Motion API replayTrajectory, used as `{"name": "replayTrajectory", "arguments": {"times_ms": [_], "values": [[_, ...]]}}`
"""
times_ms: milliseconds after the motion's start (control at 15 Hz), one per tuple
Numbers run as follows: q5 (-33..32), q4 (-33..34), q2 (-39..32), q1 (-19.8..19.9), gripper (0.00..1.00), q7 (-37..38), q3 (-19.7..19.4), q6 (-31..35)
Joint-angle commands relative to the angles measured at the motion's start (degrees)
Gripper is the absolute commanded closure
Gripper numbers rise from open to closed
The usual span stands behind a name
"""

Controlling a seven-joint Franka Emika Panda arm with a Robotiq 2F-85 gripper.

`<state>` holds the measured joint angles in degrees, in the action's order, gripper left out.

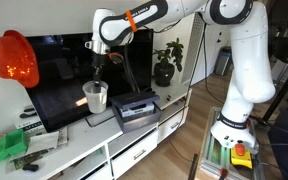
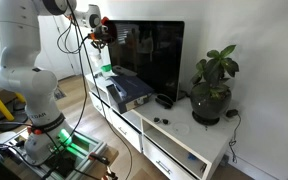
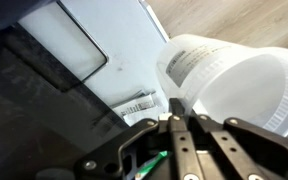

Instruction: Pick up the clear cup and move it to the front left side of the tv stand

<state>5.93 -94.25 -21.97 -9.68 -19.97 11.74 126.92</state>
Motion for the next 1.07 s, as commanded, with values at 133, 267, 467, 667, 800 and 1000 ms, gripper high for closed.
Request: {"name": "replayTrajectory", "arguments": {"times_ms": [133,267,467,667,800,1000], "values": [[-0.91,18.78,-17.17,-4.35,0.99,7.65,0.67,0.06],[-0.05,23.97,-22.34,-5.89,0.99,13.77,-0.04,0.16],[-2.34,30.08,-28.95,-9.49,0.99,24.33,-3.39,-0.2],[-1.34,26.68,-27.99,-8.47,0.96,20.56,-2.36,0.9],[-1.72,29.58,-30.84,-9.26,0.96,20.77,-2.58,0.89],[-2.95,32.06,-32.45,-10.26,0.99,22.47,-4.07,0.27]]}}
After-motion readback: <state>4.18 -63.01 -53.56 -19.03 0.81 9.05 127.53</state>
